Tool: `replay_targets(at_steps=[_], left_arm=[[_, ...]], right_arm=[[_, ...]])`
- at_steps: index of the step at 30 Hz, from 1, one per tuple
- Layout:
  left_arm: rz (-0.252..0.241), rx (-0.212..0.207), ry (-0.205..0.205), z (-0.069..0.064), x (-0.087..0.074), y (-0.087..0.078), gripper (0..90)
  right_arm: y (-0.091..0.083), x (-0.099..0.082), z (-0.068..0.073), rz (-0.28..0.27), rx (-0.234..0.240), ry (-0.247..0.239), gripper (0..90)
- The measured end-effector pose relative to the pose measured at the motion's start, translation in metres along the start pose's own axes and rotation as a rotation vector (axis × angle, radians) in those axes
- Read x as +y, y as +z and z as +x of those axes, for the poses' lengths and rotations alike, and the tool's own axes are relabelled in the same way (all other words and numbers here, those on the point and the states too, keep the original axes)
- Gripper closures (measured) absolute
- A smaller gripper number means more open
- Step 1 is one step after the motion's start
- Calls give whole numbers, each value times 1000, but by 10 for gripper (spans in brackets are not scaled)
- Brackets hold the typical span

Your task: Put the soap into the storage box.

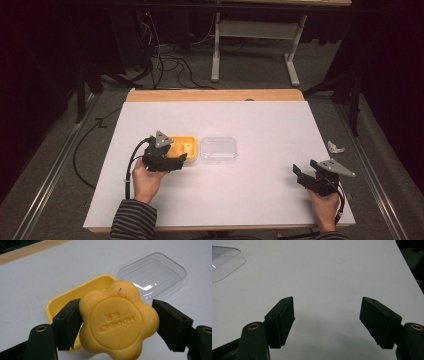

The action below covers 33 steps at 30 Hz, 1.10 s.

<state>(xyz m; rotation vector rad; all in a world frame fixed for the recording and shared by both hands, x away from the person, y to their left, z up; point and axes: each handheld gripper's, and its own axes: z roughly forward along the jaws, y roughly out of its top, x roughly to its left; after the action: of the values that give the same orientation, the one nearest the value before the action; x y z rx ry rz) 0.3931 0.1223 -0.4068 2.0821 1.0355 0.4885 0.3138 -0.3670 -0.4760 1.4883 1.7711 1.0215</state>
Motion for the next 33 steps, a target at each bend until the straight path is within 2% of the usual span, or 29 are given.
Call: replay_targets(at_steps=[16,24,33], left_arm=[[20,48,-68,21,0,26,275],[36,91,-73,25,-2,37,275],[53,102,-90,29,-3,47,274]], right_arm=[[0,0,1,1,0,-6,282],[0,0,1,2,-1,-6,282],[1,0,1,7,-2,-16,283]])
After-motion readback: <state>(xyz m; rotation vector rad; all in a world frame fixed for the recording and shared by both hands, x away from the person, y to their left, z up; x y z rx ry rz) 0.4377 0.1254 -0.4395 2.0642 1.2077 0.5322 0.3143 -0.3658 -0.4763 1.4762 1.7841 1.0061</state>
